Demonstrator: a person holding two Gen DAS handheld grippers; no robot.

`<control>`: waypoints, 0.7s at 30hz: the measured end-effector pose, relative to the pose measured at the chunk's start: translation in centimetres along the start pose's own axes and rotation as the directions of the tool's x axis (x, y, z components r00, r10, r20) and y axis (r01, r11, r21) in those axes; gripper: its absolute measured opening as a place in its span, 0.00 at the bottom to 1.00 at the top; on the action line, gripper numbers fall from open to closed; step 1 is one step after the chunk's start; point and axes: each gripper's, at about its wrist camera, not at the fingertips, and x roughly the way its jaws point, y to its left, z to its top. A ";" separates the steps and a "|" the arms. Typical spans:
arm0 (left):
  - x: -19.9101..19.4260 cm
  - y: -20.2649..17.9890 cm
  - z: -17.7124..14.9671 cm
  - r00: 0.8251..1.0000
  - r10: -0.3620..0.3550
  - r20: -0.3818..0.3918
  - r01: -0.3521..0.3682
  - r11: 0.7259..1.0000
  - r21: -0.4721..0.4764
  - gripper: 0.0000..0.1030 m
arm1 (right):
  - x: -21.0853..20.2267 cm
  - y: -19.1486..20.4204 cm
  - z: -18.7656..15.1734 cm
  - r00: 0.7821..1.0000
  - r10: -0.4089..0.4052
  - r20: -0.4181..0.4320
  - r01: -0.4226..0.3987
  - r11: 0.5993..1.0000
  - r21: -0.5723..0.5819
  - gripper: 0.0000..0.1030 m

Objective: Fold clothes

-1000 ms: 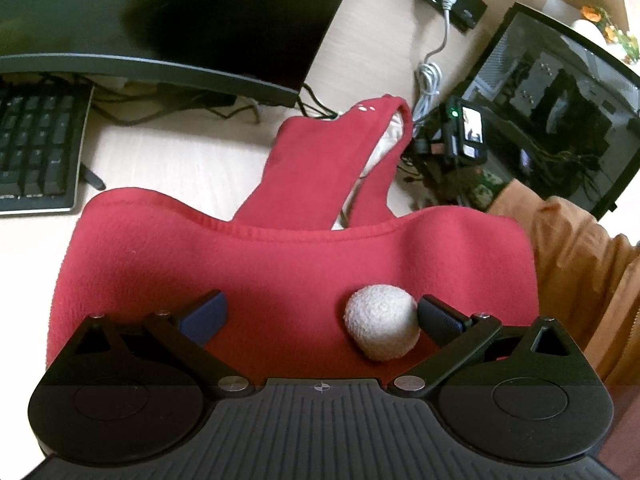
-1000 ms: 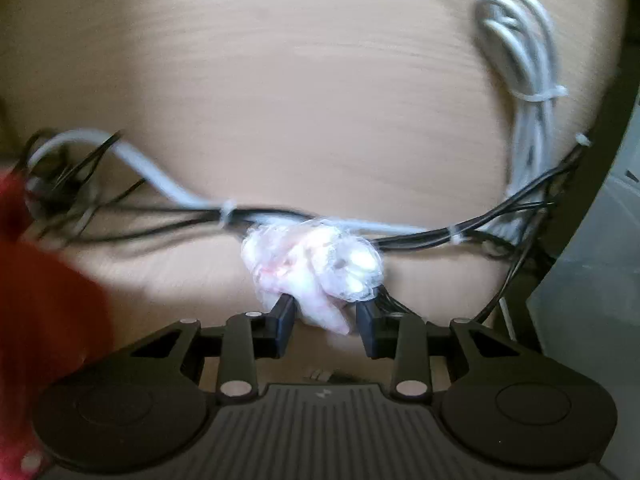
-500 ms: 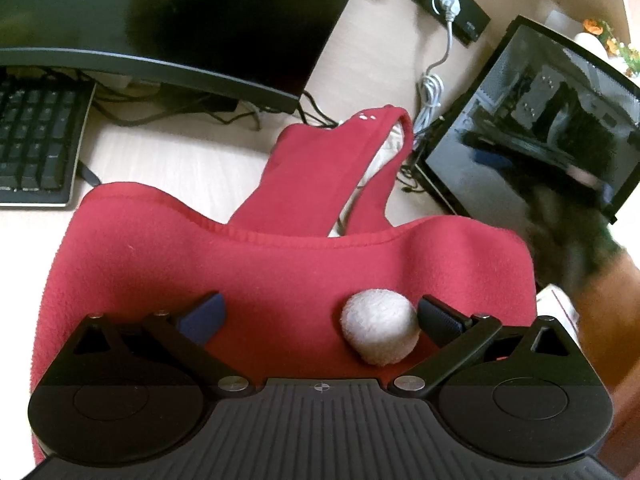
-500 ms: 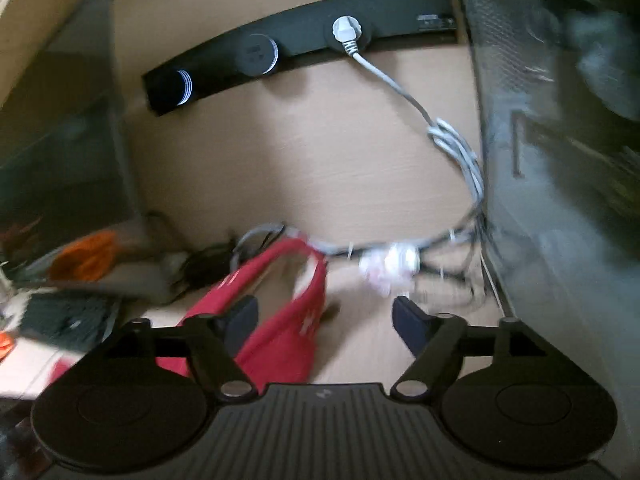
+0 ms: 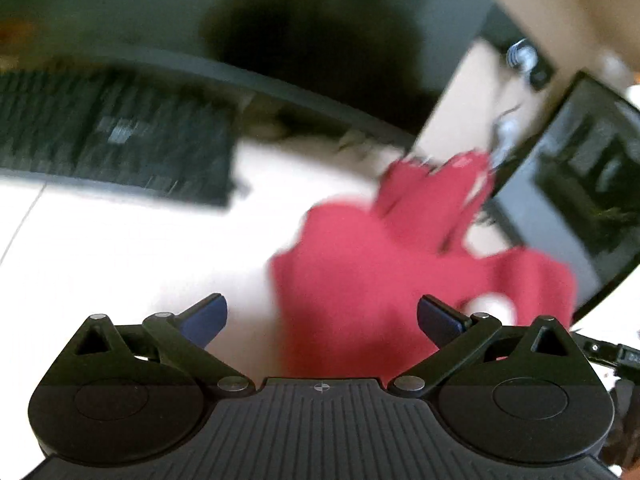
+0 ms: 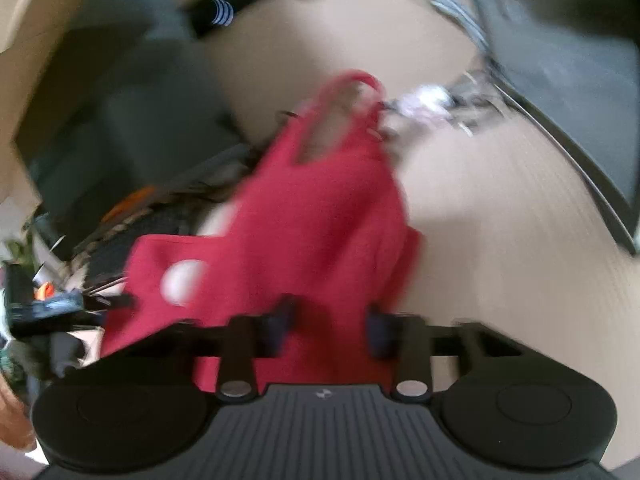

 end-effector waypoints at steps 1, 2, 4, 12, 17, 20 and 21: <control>0.1 0.0 -0.4 1.000 -0.022 -0.012 0.022 1.000 -0.006 1.00 | -0.6 0.7 0.3 1.000 -0.018 0.026 0.019 0.999 -0.043 0.20; 0.2 -0.1 -0.8 0.998 -0.052 -0.021 0.052 0.999 -0.012 0.99 | -1.3 1.3 0.8 0.997 -0.052 0.049 0.056 0.995 -0.086 0.19; 0.2 -1.2 -0.9 0.992 -0.124 -0.021 0.124 0.992 0.022 0.99 | -0.8 0.4 0.9 0.986 -0.161 0.038 0.165 0.978 -0.131 0.19; 1.6 -2.5 -0.7 1.000 -0.026 -0.009 0.027 0.995 0.098 1.00 | 1.3 -2.9 -0.7 0.930 -0.368 0.002 0.360 0.910 -0.206 0.29; -2.9 -2.5 1.6 0.989 0.036 0.147 -0.058 0.988 0.144 1.00 | -2.0 -0.4 2.3 0.962 -0.239 0.134 0.263 0.944 -0.202 0.43; -4.5 -4.1 3.1 0.974 -0.125 0.188 0.092 0.981 0.171 1.00 | -0.7 1.0 4.6 0.980 -0.124 0.155 0.153 0.968 -0.197 0.55; -4.4 -4.8 3.4 0.965 -0.188 0.183 0.156 0.972 0.177 1.00 | -0.1 1.1 5.2 0.981 -0.112 0.157 0.141 0.972 -0.188 0.57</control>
